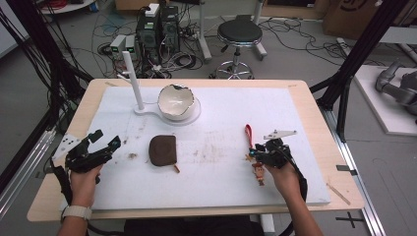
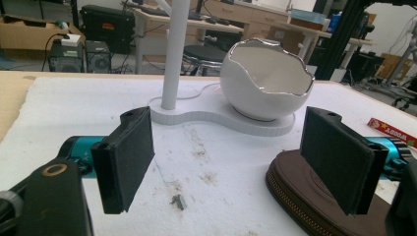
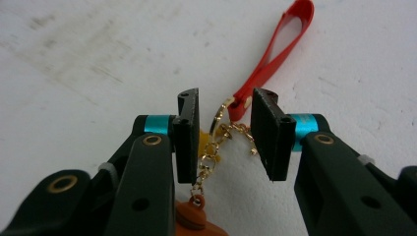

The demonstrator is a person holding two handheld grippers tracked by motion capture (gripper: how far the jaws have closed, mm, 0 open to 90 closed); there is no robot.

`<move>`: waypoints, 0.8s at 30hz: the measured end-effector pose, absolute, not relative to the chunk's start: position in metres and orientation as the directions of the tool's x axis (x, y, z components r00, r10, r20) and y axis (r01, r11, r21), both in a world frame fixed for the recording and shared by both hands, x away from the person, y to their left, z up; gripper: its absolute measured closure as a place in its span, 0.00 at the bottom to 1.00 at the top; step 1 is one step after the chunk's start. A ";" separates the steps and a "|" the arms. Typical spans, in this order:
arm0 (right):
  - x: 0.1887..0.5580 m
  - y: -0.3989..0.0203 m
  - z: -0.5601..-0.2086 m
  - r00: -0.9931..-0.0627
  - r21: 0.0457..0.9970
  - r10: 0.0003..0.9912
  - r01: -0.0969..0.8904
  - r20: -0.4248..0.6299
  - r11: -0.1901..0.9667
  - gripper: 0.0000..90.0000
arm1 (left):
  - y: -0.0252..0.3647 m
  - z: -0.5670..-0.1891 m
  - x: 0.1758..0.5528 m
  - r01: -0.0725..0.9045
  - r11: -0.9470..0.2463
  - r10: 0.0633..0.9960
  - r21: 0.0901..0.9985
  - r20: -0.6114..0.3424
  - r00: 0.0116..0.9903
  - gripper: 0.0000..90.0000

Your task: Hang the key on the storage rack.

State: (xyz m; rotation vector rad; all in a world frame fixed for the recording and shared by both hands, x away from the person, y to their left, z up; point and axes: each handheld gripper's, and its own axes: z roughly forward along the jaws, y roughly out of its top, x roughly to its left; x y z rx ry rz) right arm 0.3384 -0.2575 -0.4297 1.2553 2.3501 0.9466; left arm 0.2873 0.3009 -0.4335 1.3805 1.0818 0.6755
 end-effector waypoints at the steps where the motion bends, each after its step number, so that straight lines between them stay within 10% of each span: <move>1: 0.340 -0.256 -0.431 -0.559 0.665 0.828 0.628 0.025 0.404 0.75 | 0.301 -0.434 0.287 0.211 0.123 0.893 0.970 -0.201 0.402 0.23; 5: 0.346 -0.254 -0.435 -0.567 0.631 0.824 0.639 0.002 0.439 0.98 | 0.300 -0.434 0.287 0.214 0.128 0.892 0.968 -0.207 0.401 0.23; 24: 0.336 -0.262 -0.391 -0.629 0.811 0.764 0.517 0.143 0.274 0.99 | 0.307 -0.435 0.286 0.217 0.140 0.899 0.966 -0.215 0.381 0.24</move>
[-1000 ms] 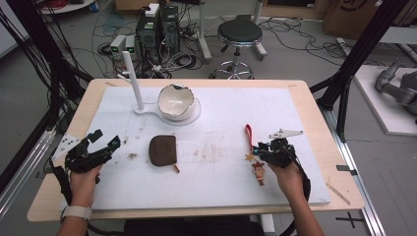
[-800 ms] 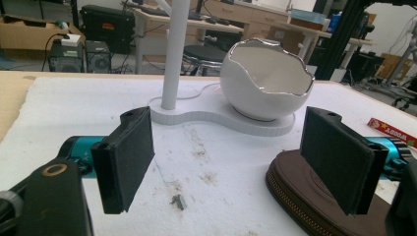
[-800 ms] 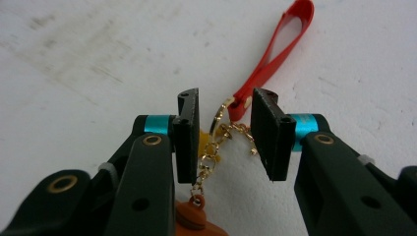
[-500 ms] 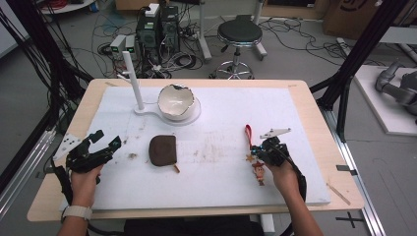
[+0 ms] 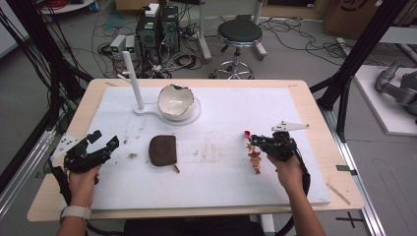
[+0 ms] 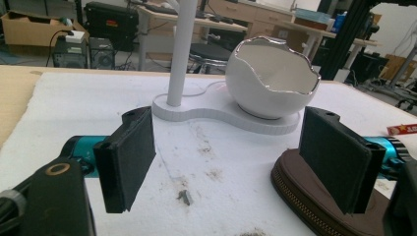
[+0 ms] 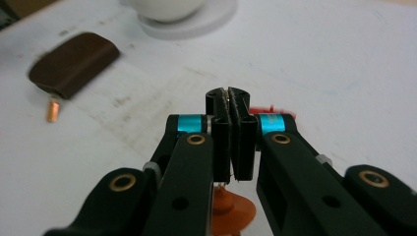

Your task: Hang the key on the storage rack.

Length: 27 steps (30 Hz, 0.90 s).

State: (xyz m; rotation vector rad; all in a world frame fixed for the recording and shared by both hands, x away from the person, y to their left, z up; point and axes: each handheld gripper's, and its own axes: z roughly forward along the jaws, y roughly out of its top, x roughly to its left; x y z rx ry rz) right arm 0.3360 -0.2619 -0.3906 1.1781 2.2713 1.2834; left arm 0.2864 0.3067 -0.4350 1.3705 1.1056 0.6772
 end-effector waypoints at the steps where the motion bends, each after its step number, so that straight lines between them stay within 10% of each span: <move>1: 0.336 -0.259 -0.387 -0.638 0.816 0.756 0.510 0.148 0.271 0.99 | 0.307 -0.435 0.286 0.215 0.143 0.899 0.966 -0.218 0.379 0.24; 27: 0.371 -0.153 -0.308 -0.802 0.896 0.591 0.321 0.084 0.308 0.99 | 0.318 -0.436 0.283 0.207 0.159 0.910 0.965 -0.224 0.350 0.31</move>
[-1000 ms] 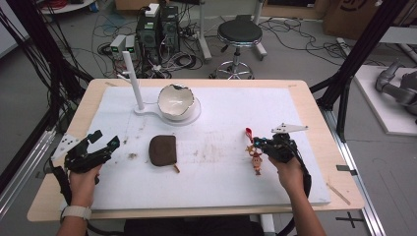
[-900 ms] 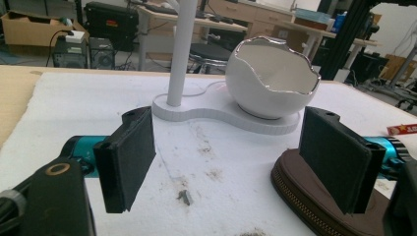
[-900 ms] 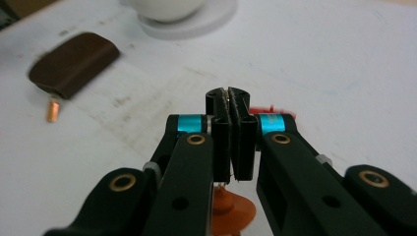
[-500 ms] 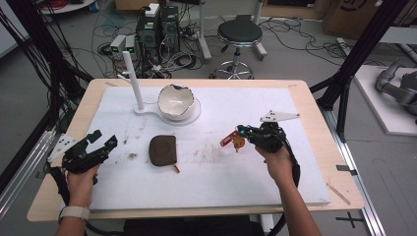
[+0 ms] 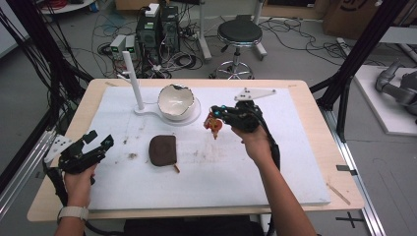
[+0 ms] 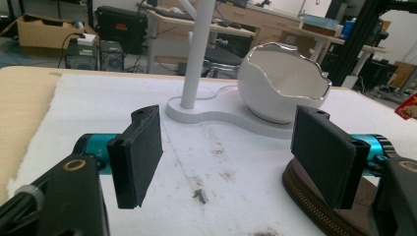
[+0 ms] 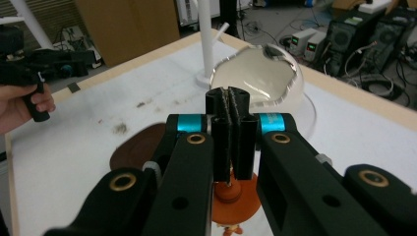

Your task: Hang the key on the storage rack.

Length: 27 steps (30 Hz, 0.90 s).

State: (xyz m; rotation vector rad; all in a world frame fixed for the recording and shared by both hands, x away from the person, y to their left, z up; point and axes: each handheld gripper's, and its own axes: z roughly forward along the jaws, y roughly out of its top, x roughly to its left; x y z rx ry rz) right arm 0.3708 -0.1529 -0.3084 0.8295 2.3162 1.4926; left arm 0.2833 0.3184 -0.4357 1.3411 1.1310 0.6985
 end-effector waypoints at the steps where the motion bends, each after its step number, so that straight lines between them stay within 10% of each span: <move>1: 0.374 -0.146 -0.305 -0.808 0.897 0.583 0.314 0.080 0.312 0.99 | 0.319 -0.436 0.283 0.207 0.159 0.911 0.965 -0.225 0.346 0.31; 27: 0.460 0.007 -0.256 -0.894 0.918 0.445 0.223 0.059 0.327 0.99 | 0.329 -0.442 0.281 0.213 0.168 0.919 0.963 -0.231 0.321 0.31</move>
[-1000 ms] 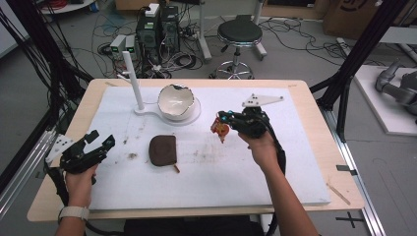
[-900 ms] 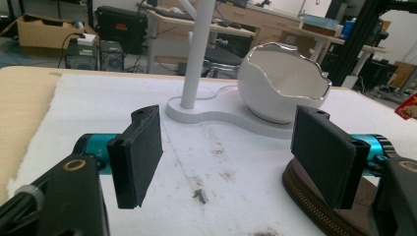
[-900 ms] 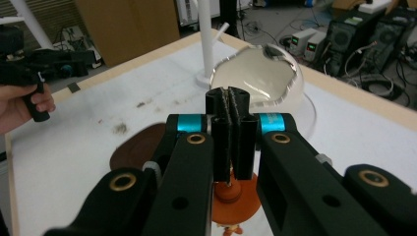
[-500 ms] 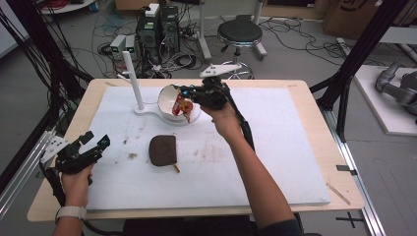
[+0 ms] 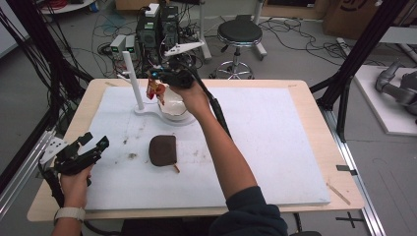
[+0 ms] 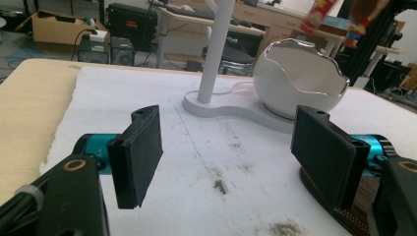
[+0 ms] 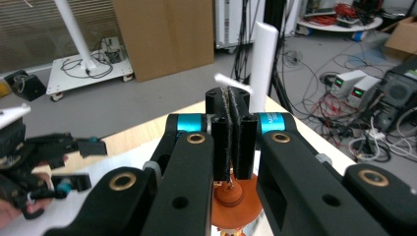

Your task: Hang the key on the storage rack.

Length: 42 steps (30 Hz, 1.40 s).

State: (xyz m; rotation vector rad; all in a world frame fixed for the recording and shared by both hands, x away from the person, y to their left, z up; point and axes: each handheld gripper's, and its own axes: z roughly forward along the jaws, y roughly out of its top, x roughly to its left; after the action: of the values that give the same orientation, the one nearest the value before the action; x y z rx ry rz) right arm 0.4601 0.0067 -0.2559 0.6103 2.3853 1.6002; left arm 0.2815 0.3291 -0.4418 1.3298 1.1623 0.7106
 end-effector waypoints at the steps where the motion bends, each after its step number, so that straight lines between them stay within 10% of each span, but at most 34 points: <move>1: 0.462 0.011 -0.254 -0.895 0.920 0.443 0.221 0.059 0.324 0.99 | 0.330 -0.442 0.281 0.214 0.167 0.919 0.963 -0.231 0.321 0.31; 42: 0.503 0.089 -0.251 -0.902 0.924 0.425 0.226 0.078 0.309 0.99 | 0.332 -0.443 0.280 0.212 0.186 0.908 0.960 -0.250 0.337 0.31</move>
State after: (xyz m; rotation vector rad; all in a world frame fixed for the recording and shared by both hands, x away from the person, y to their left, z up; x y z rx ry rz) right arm 0.5031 0.0895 -0.2512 0.6013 2.3904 1.6408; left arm 0.2796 0.3319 -0.4431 1.3169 1.1509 0.6861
